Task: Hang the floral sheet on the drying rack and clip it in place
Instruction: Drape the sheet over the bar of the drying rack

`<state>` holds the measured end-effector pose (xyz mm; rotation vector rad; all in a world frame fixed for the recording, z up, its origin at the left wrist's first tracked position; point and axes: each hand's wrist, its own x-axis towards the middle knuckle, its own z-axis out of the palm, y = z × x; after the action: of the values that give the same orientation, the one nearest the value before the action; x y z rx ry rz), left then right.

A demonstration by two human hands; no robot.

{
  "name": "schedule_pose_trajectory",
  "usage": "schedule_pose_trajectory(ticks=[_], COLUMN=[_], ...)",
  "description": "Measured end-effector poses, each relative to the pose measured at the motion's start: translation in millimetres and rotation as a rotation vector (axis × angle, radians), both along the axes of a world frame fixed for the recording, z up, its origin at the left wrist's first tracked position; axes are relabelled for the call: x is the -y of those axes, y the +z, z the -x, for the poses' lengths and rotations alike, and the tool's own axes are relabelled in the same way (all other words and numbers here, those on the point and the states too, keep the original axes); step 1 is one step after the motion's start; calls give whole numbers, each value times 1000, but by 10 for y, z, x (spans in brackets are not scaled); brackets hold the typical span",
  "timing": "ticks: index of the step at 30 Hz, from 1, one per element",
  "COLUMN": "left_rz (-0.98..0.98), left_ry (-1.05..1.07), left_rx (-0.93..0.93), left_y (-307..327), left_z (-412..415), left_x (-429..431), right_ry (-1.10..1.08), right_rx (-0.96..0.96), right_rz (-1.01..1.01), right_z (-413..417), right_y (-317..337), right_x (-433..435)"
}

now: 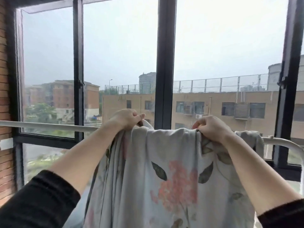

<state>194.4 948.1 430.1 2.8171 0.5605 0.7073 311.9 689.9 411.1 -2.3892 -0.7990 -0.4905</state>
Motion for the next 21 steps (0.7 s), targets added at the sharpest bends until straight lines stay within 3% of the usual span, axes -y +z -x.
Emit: schedule_pose_trajectory(ticks=[3, 6, 11, 15, 21], left_rz=[48, 101, 185, 318, 365], left_ry=[-32, -95, -155, -250, -292], left_rx=[37, 56, 83, 141, 232], left_y=[-24, -11, -9, -29, -86], left_z=[6, -11, -10, 35, -5], left_x=[-103, -93, -144, -302, -433], right_ry=[117, 201, 267, 202, 212], right_rx=[135, 248, 208, 255, 146], right_rz=[-154, -77, 50, 155, 169], right_z=[197, 460, 715, 748, 754], right_y=[-60, -78, -155, -213, -160], right_x=[-93, -321, -750, -933, -1004])
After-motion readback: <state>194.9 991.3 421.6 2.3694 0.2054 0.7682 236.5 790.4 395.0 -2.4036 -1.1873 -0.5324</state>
